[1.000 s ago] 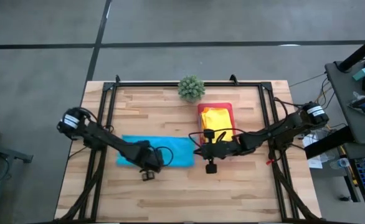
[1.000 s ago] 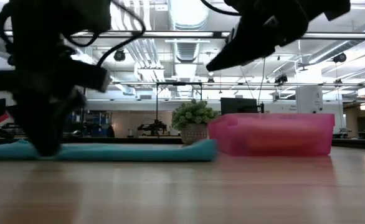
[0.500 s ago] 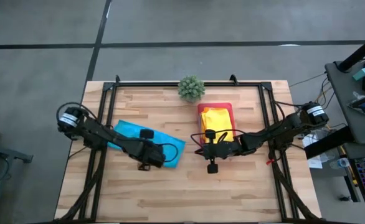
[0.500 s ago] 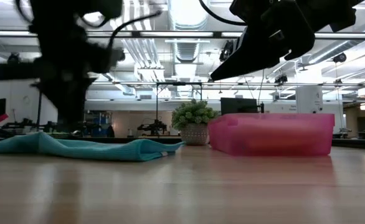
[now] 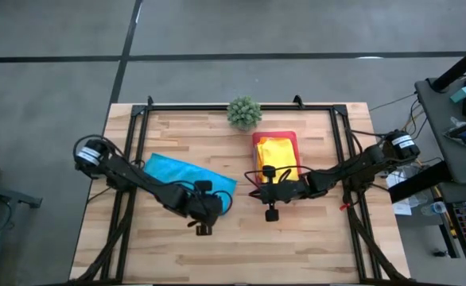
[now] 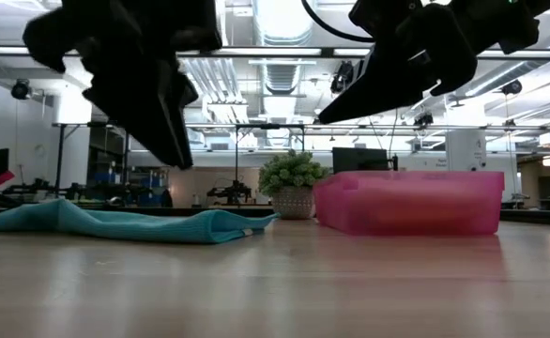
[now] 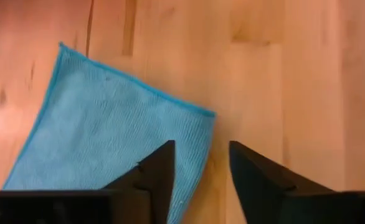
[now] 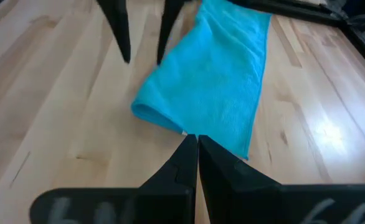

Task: Fold microfiber towels
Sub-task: Fold the blue towel

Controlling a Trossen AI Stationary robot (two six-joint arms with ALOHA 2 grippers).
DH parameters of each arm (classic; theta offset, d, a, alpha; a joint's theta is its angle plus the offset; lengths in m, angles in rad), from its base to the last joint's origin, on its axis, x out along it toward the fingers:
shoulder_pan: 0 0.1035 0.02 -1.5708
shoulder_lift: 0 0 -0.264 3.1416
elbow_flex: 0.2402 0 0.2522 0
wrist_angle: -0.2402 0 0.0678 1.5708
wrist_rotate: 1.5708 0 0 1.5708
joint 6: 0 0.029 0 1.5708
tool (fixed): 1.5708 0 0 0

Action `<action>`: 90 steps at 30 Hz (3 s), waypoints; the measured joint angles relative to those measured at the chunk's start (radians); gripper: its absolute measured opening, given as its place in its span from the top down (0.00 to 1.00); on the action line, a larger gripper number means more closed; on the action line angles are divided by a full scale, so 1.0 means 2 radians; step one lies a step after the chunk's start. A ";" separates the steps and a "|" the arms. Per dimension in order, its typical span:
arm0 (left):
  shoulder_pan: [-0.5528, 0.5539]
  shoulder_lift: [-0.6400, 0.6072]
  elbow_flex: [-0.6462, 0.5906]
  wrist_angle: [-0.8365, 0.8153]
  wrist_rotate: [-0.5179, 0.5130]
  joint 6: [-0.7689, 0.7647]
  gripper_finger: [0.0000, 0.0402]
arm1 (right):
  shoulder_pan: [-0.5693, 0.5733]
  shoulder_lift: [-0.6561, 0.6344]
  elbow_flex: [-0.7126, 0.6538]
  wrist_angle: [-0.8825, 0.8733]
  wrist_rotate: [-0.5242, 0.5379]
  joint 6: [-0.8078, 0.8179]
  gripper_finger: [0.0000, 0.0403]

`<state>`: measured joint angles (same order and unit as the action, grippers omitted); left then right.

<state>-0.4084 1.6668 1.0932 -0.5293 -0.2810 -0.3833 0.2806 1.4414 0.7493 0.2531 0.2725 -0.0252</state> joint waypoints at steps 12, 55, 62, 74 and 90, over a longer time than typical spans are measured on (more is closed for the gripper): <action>-0.002 0.064 -0.004 0.055 -0.006 0.009 0.45 | -0.010 0.000 -0.019 0.034 -0.001 -0.010 0.98; 0.005 -0.007 -0.011 0.063 -0.047 -0.002 1.00 | 0.005 0.040 -0.021 0.102 -0.009 -0.005 0.48; 0.005 -0.026 -0.011 0.065 -0.046 -0.002 1.00 | 0.006 0.136 0.014 0.138 0.048 -0.051 0.38; 0.004 -0.031 -0.011 0.064 -0.045 -0.003 1.00 | 0.007 0.216 0.116 0.065 0.071 -0.061 0.31; -0.002 -0.033 -0.011 0.064 -0.045 -0.013 1.00 | 0.008 0.222 0.127 0.023 0.109 -0.078 0.80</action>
<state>-0.4133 1.6005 1.0714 -0.4021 -0.3706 -0.4088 0.2967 1.8861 1.0027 0.2988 0.4904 -0.1818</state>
